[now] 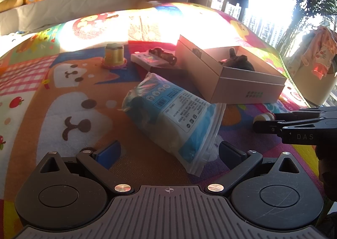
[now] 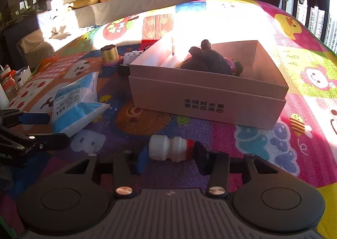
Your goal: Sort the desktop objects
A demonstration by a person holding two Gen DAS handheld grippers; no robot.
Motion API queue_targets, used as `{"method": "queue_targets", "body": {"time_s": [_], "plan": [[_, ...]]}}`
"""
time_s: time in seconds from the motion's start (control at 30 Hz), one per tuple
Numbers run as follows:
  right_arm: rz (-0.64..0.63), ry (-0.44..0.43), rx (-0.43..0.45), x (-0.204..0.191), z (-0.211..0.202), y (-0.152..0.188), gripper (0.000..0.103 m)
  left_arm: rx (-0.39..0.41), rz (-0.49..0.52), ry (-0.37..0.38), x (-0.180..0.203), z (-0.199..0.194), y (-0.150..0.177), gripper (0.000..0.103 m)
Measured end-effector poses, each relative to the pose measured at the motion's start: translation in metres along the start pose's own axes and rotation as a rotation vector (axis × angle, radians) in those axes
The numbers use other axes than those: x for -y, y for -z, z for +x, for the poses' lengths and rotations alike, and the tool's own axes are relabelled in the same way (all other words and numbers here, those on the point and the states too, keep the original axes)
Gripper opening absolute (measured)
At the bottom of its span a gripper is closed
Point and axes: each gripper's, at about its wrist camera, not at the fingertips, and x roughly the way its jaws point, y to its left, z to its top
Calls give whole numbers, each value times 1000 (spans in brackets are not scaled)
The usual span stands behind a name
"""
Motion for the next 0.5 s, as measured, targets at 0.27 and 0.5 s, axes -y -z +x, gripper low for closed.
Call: {"method": "queue_targets", "body": {"time_s": [0.27, 0.5], "plan": [[40, 62, 78, 14, -16, 17, 44, -18, -80, 28, 17, 3, -18, 102], [82, 47, 120, 23, -23, 21, 44, -56, 71, -118, 50, 29, -33, 102]]}}
